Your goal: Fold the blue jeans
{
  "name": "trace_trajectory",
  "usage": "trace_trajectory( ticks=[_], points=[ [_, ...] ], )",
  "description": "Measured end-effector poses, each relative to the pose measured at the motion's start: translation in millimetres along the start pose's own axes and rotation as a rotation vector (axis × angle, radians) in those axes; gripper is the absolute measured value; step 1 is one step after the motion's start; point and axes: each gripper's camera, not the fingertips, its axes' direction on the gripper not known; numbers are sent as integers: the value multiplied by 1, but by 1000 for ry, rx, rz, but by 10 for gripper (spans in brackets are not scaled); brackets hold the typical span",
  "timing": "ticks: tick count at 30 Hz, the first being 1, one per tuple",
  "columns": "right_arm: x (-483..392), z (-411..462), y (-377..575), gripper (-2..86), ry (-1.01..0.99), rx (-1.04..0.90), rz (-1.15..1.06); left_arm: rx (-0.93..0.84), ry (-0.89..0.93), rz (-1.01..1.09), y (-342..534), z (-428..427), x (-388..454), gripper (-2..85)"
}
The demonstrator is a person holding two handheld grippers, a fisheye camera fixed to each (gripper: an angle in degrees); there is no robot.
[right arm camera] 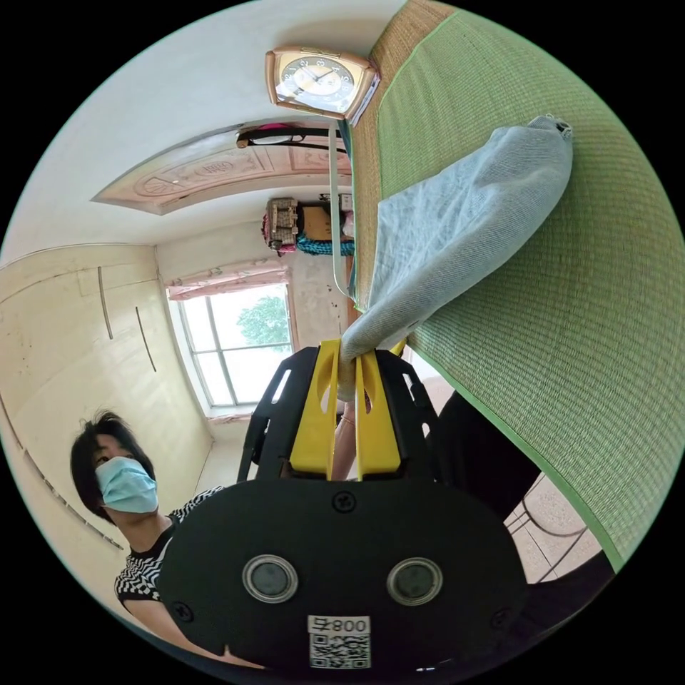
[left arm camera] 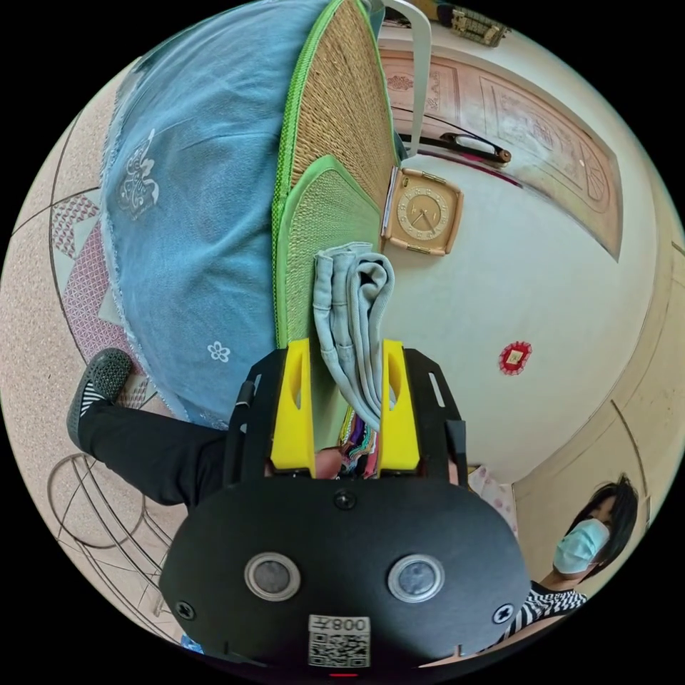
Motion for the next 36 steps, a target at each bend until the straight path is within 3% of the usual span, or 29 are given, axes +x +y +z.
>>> trace_trajectory(
  ticks=[14,19,28,36],
  points=[
    [2,0,11,6,-24,6,20,-30,-40,9,-33,1,-11,136],
    [-4,-2,14,6,-30,9,16,-137,-72,33,-39,24,-11,136],
    [-14,-14,24,5,-29,3,4,-43,49,-15,-49,58,-26,140],
    [-10,-30,45,4,-22,-4,13,-41,17,-47,-51,108,-39,116]
  ],
)
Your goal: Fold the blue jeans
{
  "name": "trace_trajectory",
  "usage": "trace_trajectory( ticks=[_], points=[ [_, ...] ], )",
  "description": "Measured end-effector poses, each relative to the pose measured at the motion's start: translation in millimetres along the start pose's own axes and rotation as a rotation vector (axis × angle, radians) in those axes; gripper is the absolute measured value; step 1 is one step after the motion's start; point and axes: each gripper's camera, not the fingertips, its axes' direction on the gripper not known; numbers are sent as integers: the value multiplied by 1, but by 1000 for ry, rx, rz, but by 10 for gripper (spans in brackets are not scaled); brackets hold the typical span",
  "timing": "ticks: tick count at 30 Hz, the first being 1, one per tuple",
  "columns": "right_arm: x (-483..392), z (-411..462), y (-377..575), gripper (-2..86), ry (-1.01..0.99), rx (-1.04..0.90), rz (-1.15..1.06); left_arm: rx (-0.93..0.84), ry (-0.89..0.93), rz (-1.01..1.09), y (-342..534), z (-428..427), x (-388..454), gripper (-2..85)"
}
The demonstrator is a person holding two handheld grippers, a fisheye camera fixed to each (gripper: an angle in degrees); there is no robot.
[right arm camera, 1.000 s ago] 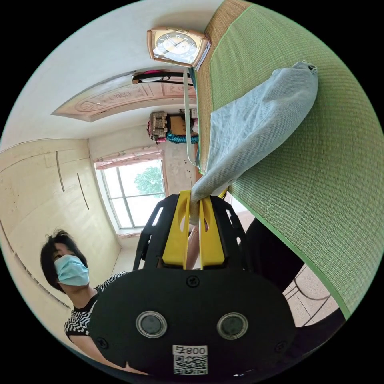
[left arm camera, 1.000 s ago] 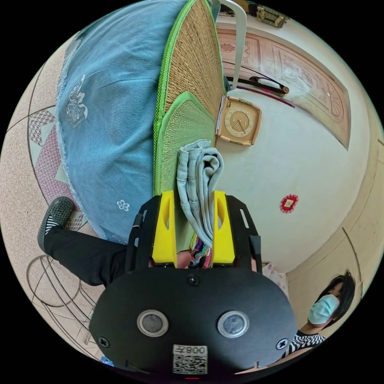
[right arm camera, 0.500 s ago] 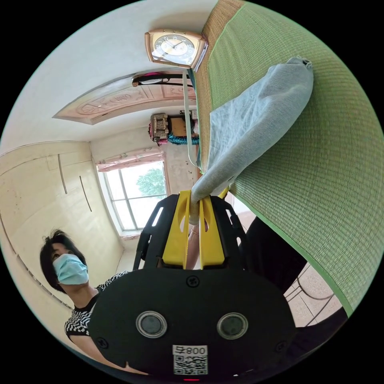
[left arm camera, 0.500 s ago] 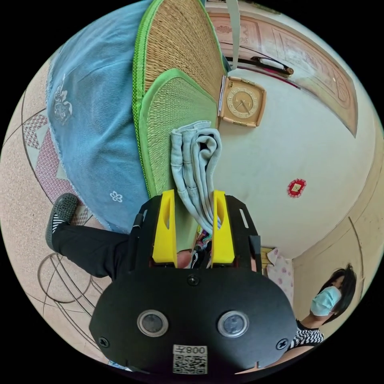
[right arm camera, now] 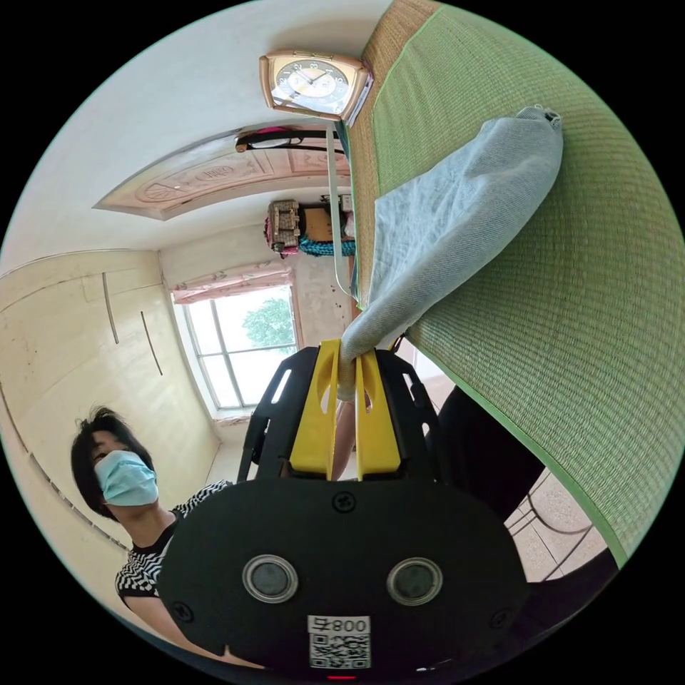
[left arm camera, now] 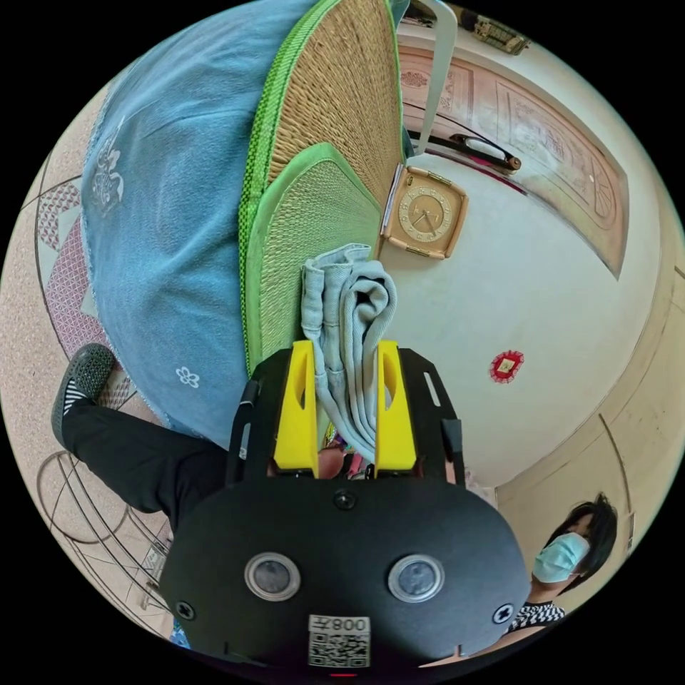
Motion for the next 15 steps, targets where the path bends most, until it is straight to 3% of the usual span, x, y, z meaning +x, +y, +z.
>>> trace_trajectory(
  ticks=[15],
  points=[
    [-5,-80,70,4,34,-22,-45,-46,-71,156,54,128,41,68]
  ],
)
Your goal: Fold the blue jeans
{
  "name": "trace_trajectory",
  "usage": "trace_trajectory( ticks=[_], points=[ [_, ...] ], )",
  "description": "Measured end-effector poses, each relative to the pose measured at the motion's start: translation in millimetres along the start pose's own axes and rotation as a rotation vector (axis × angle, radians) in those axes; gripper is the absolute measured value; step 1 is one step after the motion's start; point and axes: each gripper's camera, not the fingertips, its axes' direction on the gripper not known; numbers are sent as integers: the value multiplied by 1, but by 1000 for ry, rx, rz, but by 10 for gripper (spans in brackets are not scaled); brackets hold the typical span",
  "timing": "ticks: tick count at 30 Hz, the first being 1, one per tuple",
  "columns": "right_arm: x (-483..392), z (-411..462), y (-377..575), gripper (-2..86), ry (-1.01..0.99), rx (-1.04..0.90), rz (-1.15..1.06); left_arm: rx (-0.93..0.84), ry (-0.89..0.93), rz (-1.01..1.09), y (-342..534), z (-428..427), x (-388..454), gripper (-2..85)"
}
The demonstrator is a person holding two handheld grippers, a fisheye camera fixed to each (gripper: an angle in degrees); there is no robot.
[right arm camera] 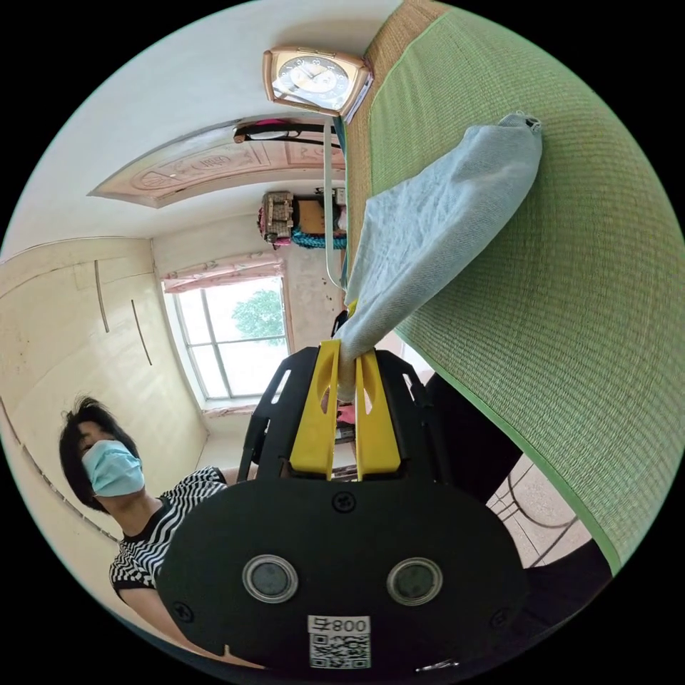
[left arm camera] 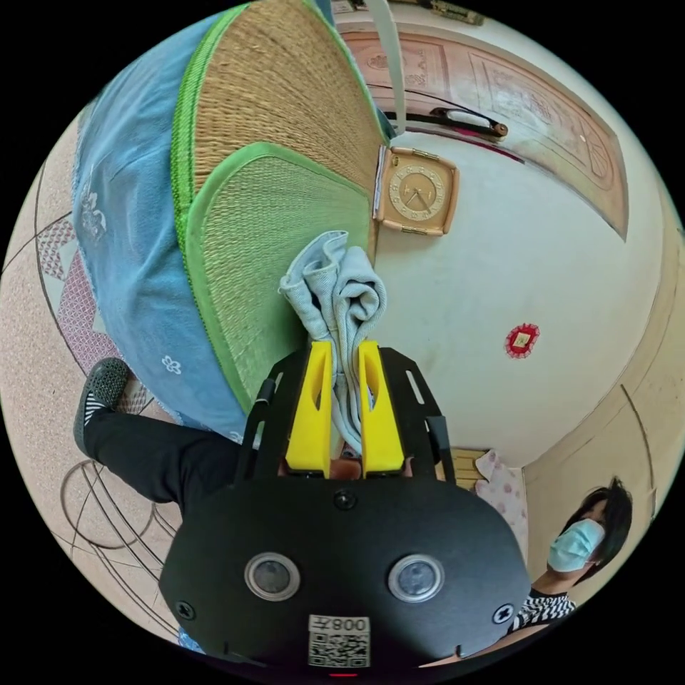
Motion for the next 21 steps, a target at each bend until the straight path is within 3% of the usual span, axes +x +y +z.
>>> trace_trajectory(
  ticks=[11,17,21],
  points=[
    [-21,-122,115,2,-139,136,-113,-154,-81,247,68,177,116,66],
    [-33,-257,202,1,-167,357,-200,-357,-73,363,132,381,180,64],
    [-46,-385,282,2,-112,567,-265,-558,-10,455,208,574,230,60]
  ],
)
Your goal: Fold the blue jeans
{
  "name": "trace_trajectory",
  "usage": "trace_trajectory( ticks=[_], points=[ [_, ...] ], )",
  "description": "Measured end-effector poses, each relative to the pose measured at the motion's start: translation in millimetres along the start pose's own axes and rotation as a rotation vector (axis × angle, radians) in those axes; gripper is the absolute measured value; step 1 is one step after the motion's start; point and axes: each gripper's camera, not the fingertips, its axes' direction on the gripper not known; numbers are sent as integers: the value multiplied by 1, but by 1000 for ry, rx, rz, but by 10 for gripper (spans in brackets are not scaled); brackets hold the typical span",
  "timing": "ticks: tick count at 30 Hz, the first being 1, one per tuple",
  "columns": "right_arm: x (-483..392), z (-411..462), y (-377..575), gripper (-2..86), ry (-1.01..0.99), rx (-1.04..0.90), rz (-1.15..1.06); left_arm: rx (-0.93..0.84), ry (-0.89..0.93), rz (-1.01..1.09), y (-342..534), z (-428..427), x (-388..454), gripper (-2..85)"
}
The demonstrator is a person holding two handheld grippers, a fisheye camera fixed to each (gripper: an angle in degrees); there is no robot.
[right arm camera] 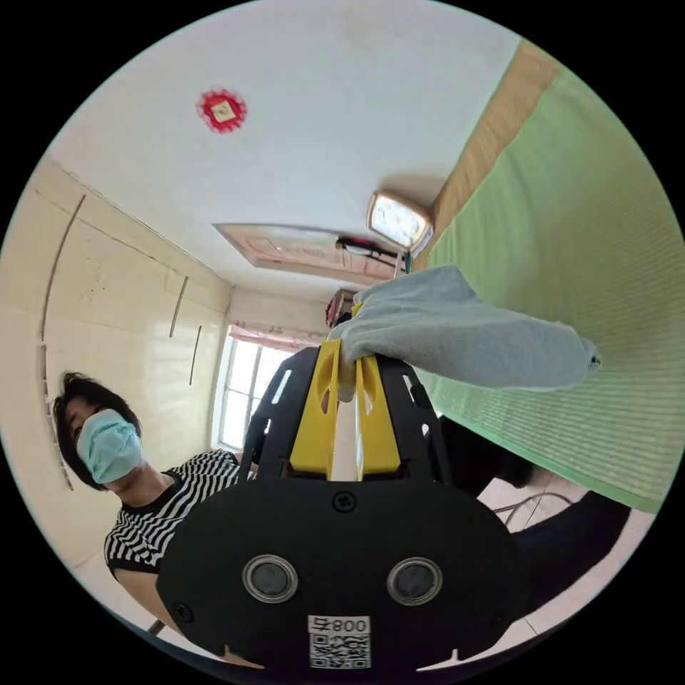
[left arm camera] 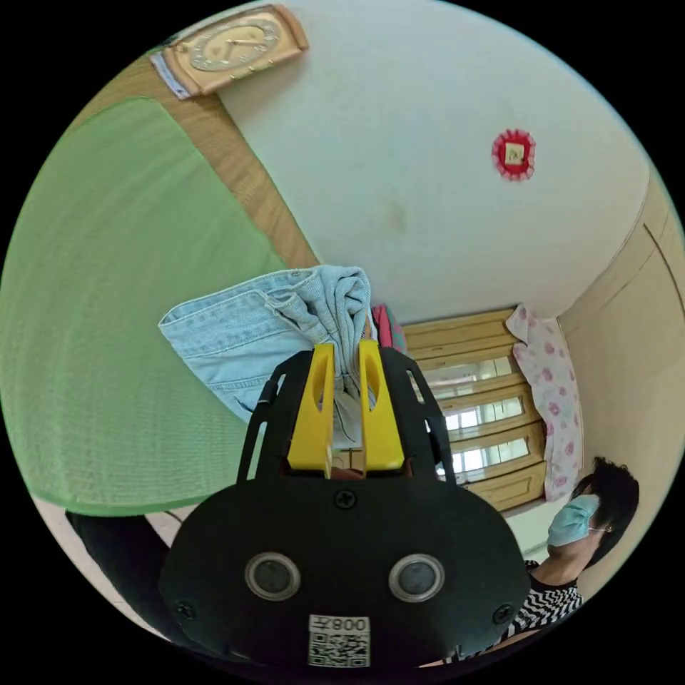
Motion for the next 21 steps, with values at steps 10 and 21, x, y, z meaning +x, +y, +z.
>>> trace_trajectory(
  ticks=[10,21],
  points=[
    [-94,-334,27,6,272,485,-201,-437,228,279,-63,519,134,63],
    [144,-432,100,21,269,635,409,-825,-364,275,24,785,6,14]
  ],
)
